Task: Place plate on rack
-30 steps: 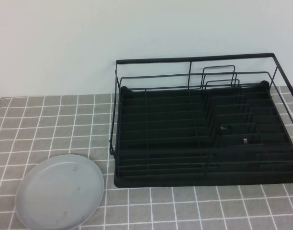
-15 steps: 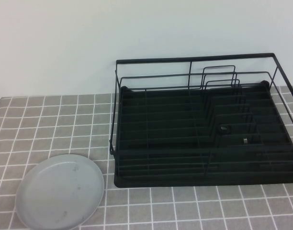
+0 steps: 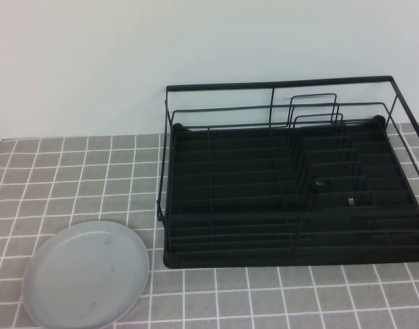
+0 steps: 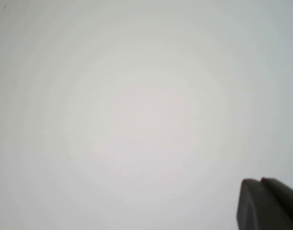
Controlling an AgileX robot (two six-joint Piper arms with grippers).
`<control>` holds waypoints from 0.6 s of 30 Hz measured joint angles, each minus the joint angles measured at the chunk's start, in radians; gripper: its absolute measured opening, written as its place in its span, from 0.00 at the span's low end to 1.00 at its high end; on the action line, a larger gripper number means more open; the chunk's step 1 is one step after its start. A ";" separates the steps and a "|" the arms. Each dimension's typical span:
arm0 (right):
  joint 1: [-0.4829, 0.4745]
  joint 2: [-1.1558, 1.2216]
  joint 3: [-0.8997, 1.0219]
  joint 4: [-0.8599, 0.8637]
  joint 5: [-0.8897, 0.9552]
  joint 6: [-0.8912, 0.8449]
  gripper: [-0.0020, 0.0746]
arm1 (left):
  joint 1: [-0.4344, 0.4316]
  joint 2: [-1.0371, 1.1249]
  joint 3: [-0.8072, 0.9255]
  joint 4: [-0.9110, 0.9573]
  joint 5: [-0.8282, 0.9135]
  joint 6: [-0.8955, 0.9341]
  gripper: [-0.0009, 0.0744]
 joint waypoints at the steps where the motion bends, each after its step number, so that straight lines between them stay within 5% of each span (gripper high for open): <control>1: 0.000 0.000 0.000 0.000 0.004 0.000 0.02 | 0.000 0.000 0.000 -0.031 0.000 0.000 0.01; 11: 0.000 0.000 0.000 -0.020 -0.019 -0.002 0.02 | 0.000 0.000 0.000 -0.303 -0.044 0.002 0.01; 18: 0.000 0.002 -0.076 -0.173 0.065 -0.007 0.02 | 0.000 0.000 -0.048 -0.286 0.005 0.154 0.01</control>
